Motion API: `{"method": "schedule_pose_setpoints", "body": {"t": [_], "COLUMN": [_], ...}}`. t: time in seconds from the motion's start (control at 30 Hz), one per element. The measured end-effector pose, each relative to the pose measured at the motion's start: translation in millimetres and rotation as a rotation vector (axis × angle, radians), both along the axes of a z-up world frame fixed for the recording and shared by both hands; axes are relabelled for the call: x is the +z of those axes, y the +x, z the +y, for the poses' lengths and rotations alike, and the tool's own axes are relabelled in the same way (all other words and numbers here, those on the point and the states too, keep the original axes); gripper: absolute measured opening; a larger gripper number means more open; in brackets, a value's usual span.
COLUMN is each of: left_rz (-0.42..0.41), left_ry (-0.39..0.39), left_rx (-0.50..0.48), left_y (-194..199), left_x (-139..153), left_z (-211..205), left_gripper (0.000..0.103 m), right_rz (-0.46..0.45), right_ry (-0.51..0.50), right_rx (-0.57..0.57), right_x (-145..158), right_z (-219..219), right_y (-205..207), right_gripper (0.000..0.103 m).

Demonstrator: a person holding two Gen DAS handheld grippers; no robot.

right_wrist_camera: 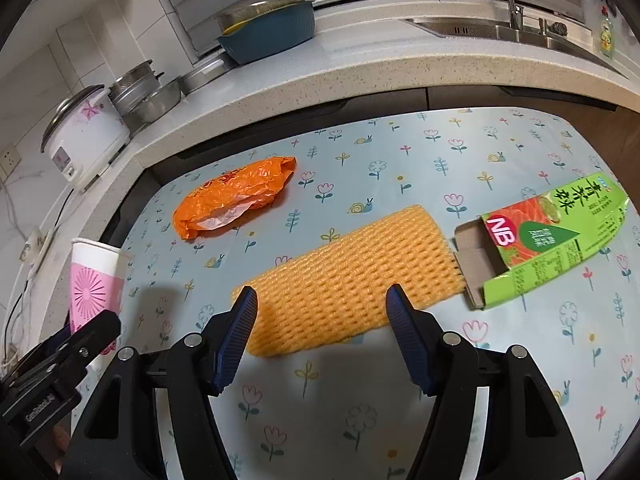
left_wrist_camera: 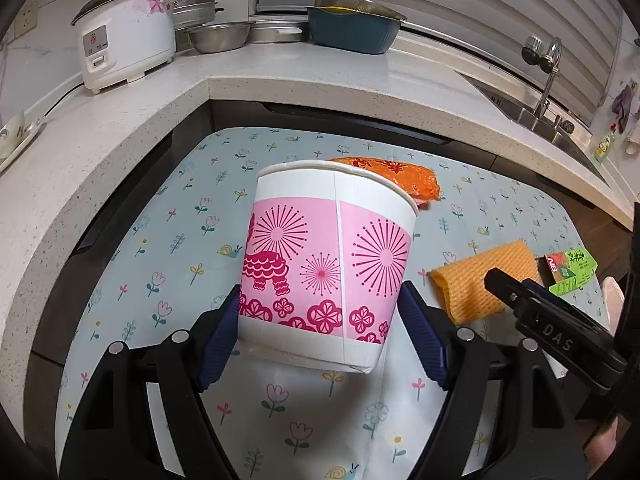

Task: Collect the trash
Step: 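Grasp the orange foam mesh sleeve with the right gripper while the left gripper holds the cup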

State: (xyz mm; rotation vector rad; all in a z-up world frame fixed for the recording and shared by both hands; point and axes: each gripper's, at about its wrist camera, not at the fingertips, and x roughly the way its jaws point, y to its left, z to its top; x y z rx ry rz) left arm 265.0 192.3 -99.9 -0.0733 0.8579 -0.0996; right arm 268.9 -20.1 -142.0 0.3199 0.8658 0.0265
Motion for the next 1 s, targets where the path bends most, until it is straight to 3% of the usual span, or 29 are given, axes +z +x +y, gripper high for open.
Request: {"method": "schedule_pose_setpoints", "body": {"t": [0.17,0.4,0.6,0.77,1.0], "left_rz": [0.003,0.025,0.03,0.028,0.029], "left_ry": [-0.007,-0.027,-0.026,-0.032,-0.04], "left_rx": [0.004,0.006,-0.013,-0.035,-0.063], "left_y": [10,17,10,-1,-19], "left_x": [-7,-19,-20,-14,-8], "left_z": [3,4,-4,-13,-25], "left_gripper": [0.073,0.073,0.073,0.073,0.073], "right_rz": [-0.006,0.005,0.019,0.024,0.037], "right_ry": [-0.053,-0.207,-0.261,-0.247,-0.146], "right_rx": [0.005,0.014,-0.002,0.003,0.019], "right_x": [-7,-13,-12,-9,-4], "right_z": [13,36,32,24,10], "right_y": [21,33,26,13,-13], "right_gripper": [0.083,0.084,0.06,0.03,0.017]}}
